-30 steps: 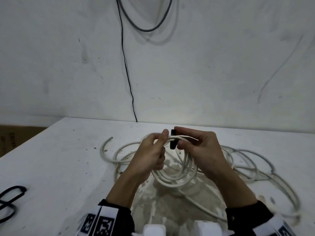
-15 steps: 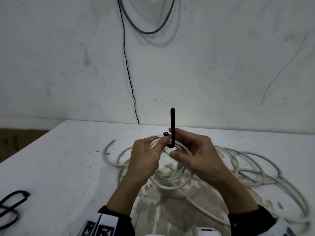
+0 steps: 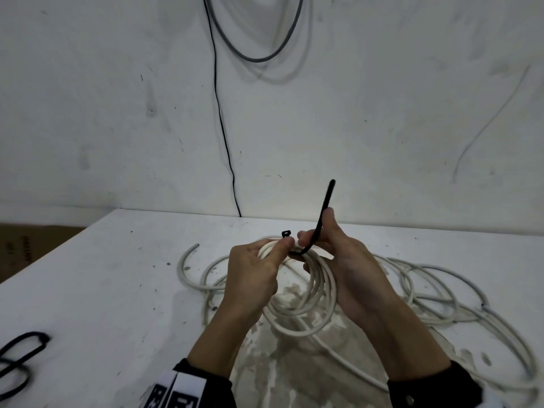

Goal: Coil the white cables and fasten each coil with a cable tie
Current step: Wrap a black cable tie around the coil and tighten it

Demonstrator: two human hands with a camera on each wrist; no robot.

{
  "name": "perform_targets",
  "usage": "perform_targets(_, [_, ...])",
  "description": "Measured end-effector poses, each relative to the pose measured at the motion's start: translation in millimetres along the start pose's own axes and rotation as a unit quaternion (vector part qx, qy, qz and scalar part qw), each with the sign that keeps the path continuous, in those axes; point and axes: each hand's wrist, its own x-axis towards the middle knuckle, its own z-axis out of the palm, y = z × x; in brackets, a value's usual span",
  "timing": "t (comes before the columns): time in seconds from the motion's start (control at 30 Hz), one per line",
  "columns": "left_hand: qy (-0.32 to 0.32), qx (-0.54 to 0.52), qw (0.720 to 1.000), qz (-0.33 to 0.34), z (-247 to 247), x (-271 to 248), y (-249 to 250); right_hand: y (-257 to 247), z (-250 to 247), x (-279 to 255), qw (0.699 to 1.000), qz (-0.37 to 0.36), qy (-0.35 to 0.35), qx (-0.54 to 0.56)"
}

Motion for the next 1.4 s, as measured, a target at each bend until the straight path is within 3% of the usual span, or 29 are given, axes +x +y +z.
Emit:
perform_targets(0.2, [0.003,0.025,0.999,0.021,-4,3,0,3,-3,1,1.0,-0.017,0.003,-0.021])
perform_targets(0.5, [-0.024,0.1,0.987,0.122,-3,0,6,9,-5,6,0.997,-0.062,0.029,-0.018])
perform_targets(0.87, [-0.013,0.156,0.973,0.171,-2,-3,6,11,-3,5,0.995,-0.078,0.046,-0.04])
perform_targets(1.17, [-0.009,0.21,0.943,0.258,-2,-5,5,6,-3,4,0.991,-0.092,0.046,-0.08])
perform_targets(1.4, [-0.029,0.256,0.917,0.306,-4,-4,0,7,-8,6,0.996,-0.077,0.017,-0.046])
